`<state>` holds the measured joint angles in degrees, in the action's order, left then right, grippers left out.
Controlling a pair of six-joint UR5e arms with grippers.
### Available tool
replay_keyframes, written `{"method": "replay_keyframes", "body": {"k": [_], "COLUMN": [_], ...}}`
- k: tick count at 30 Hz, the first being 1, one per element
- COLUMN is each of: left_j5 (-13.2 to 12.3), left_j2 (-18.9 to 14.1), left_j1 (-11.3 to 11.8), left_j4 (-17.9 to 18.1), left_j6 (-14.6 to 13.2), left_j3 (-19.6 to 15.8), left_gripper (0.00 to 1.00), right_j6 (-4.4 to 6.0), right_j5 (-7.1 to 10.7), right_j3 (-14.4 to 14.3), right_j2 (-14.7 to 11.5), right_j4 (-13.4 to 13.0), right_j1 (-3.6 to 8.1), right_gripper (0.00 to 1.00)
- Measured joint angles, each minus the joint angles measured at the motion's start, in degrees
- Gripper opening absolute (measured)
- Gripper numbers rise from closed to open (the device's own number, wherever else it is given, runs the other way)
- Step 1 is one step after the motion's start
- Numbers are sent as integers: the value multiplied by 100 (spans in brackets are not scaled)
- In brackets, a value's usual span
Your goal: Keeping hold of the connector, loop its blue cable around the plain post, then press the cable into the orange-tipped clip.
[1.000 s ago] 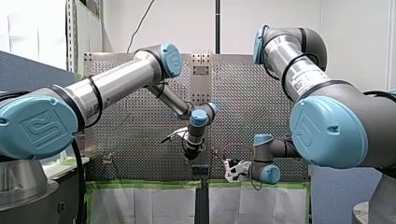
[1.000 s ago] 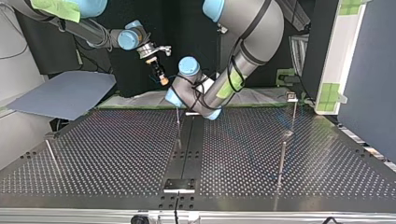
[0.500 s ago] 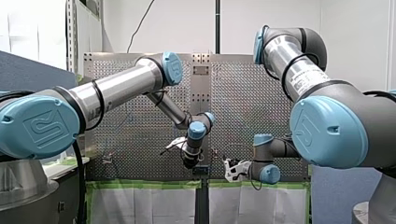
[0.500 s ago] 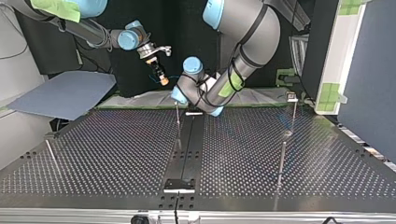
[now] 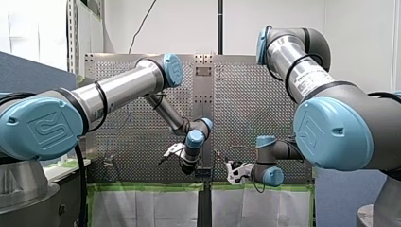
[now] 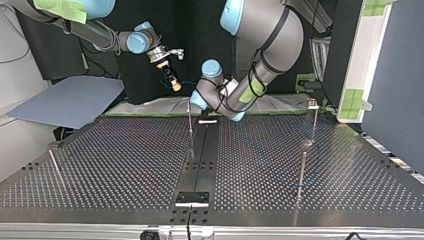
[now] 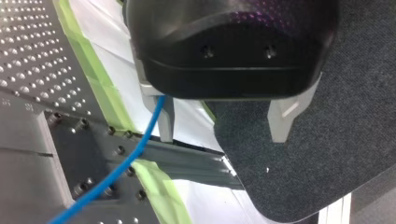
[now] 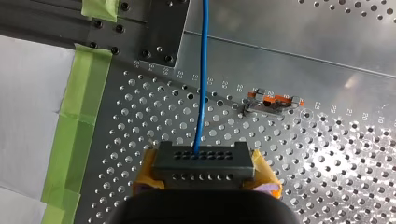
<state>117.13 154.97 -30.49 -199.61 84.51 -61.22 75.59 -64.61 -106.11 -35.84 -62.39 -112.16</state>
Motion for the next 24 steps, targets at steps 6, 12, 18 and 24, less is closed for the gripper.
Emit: {"method": "replay_keyframes", "body": {"k": [6,12,18,24], "left_j5": [-21,-111,-241,-543], "left_j2": [1,147,240,245], "left_j1": [61,101,111,146], "left_j4": [172,212,412,754], "left_j6": [45,107,341,681], "left_j3": [-173,-258,-306,-316], "left_gripper": [100,100,100,100], "right_j6": [-6,-7,-7,-3], "right_j5": [0,0,0,0], "right_j3": [0,0,-2,0], "right_j2": [1,1,1,3], "right_j4": [7,10,27,30], "right_j1": [-2,-3,-3,-3], "right_gripper": [0,0,0,0]}}
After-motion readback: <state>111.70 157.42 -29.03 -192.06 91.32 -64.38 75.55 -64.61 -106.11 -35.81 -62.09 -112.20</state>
